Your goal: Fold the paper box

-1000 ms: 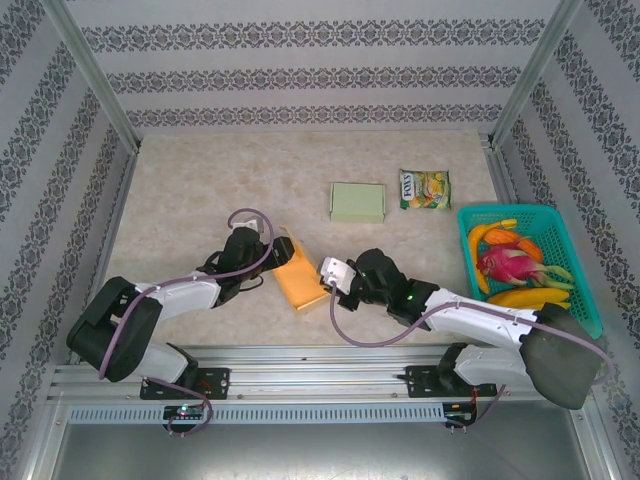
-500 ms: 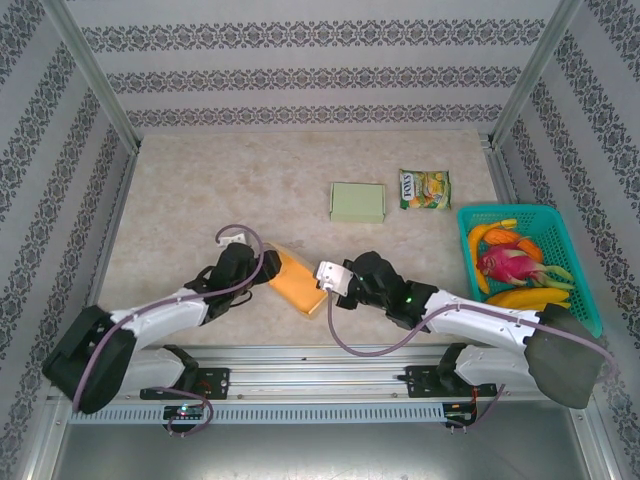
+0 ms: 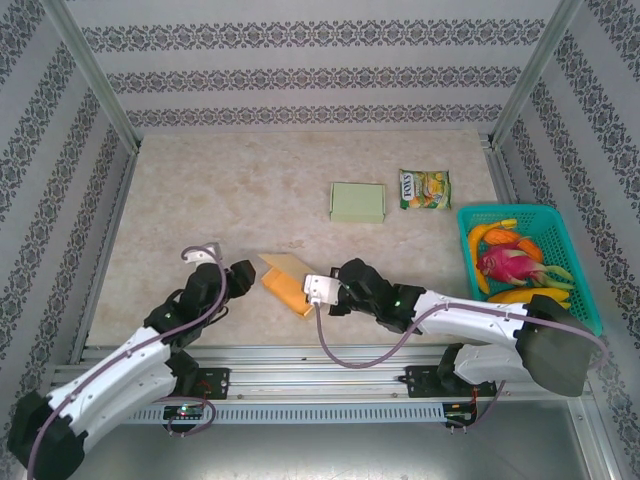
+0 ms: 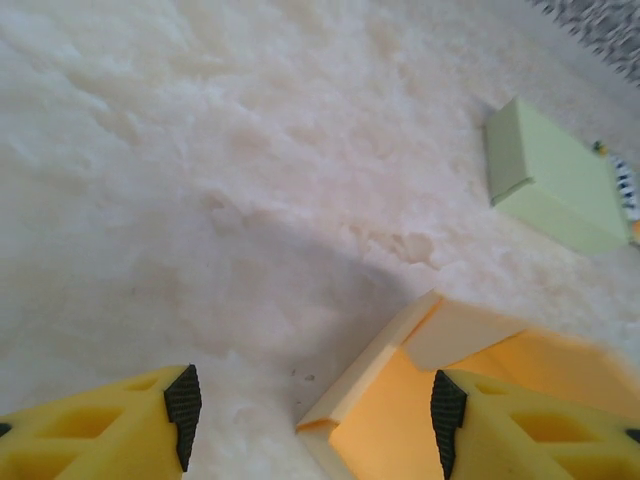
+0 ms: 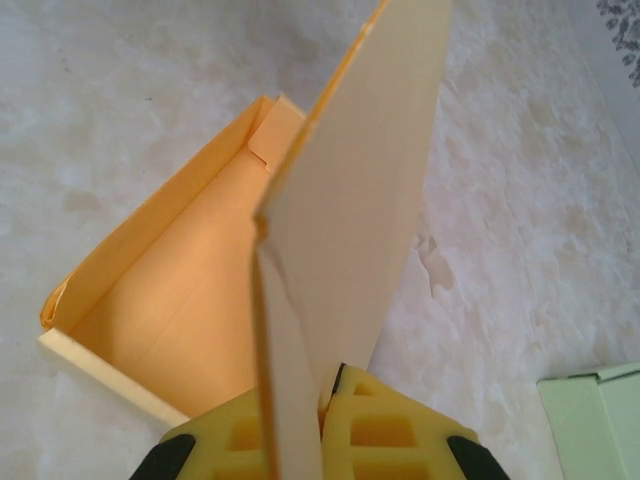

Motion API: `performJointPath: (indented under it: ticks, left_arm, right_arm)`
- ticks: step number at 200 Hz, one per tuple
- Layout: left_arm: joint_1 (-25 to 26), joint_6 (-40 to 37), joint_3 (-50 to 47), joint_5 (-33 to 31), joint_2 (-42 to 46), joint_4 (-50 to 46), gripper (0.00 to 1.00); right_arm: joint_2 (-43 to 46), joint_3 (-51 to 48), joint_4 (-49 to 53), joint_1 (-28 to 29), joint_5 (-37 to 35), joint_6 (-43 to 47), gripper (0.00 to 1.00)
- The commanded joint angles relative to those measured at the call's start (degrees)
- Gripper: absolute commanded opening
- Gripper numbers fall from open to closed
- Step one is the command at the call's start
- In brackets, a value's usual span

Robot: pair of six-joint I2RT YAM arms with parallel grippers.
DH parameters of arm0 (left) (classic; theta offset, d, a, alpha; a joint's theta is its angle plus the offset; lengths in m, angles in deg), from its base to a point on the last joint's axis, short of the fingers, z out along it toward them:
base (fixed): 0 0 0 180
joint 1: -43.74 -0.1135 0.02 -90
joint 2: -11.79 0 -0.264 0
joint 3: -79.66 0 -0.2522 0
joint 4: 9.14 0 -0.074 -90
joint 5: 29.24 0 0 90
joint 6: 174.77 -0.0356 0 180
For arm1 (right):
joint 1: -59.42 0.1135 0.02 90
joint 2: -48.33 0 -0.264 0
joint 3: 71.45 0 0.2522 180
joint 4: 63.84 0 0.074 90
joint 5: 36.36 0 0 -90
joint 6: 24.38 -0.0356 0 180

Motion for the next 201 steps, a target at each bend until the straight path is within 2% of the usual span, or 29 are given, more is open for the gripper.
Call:
performJointPath:
  ticks: [1, 22, 46, 69, 110, 135, 170, 201]
  left_arm:
    - [1.0, -0.8, 2.2, -2.0, 4.6, -6.9, 0.64]
    - [1.0, -2.2, 4.7, -3.5, 3.7, -6.8, 0.64]
    - [1.3, -3.7, 8.8, -3.3, -1.6, -5.7, 0.64]
    - [3.0, -4.9, 10.3, -5.0, -6.0, -2.9, 0.64]
    - [5.6, -5.0, 10.5, -7.2, -16.2, 0.6, 0.64]
    - [6.7, -4.2, 9.5, -7.9, -20.7, 3.0, 0.64]
    - [7.7, -2.9, 7.9, -10.0, -23.1, 4.1, 0.65]
    - [7.8, -1.6, 5.8, -10.7, -24.2, 5.3, 0.65]
  right_arm:
    - [-1.3, 0.6, 4.7, 1.6, -1.1, 3.0, 0.0]
    - [-2.7, 1.6, 5.9, 2.9, -2.1, 4.2, 0.0]
    - [-4.9, 2.7, 7.5, 4.3, -3.3, 5.3, 0.0]
    - [-6.2, 3.3, 8.1, 5.1, -4.3, 6.1, 0.05]
    - [-4.9, 2.8, 8.1, 6.2, -3.8, 6.1, 0.32]
    - [-3.8, 2.4, 8.2, 6.4, -3.1, 5.9, 0.42]
    - [-2.5, 2.5, 9.1, 6.4, -2.7, 5.3, 0.48]
    - [3.3, 1.7, 9.8, 6.5, -0.9, 3.1, 0.59]
